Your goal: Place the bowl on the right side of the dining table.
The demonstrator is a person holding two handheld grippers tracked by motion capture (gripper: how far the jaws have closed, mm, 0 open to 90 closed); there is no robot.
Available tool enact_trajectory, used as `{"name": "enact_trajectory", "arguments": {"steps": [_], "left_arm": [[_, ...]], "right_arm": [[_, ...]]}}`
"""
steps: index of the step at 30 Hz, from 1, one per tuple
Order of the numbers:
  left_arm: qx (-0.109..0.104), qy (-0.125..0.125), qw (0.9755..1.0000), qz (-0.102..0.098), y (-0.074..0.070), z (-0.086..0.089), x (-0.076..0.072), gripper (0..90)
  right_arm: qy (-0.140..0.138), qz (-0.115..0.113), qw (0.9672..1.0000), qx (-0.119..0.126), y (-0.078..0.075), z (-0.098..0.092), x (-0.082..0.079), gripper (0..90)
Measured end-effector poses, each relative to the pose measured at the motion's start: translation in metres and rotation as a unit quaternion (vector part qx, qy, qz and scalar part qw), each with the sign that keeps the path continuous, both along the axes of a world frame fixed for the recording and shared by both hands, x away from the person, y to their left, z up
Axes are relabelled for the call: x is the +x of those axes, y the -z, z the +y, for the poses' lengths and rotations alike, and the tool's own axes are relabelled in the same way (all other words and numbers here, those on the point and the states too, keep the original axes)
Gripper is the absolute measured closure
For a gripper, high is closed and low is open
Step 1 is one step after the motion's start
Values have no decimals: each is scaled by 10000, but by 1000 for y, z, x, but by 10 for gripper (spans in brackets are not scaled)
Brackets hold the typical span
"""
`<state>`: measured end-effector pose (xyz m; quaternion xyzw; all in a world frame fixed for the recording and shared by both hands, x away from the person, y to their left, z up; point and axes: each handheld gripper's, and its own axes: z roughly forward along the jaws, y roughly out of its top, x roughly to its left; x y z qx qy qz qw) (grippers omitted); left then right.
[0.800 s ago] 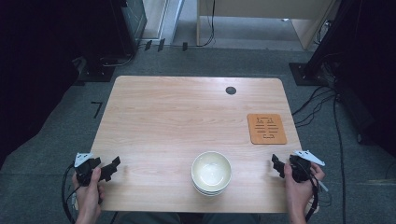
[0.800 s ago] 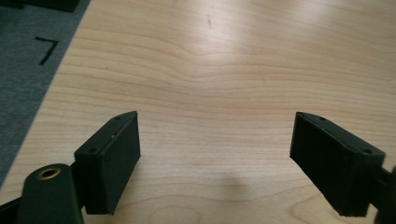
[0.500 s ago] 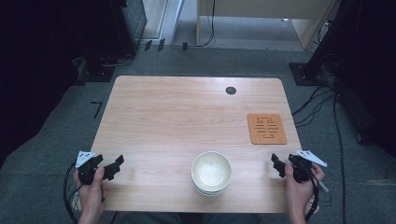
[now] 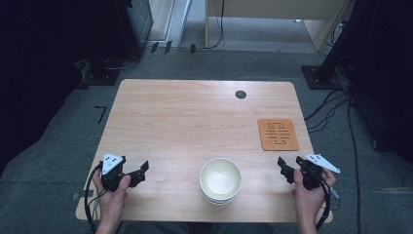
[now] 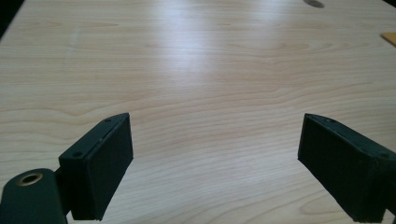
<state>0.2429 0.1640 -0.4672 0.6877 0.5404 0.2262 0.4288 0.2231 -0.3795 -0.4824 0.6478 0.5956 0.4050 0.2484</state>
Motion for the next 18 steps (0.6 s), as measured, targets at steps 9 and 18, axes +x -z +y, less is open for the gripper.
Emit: {"name": "enact_trajectory", "arguments": {"steps": [9, 18], "left_arm": [[-8, 386, 9992, 51, -3, -36, 3, 101], [-176, 859, 9961, -85, -13, -74, 1, 100]], "right_arm": [[-184, -72, 9994, -289, -12, 18, 1, 243], [-521, -206, 9984, -75, -23, 35, -1, 238]]}}
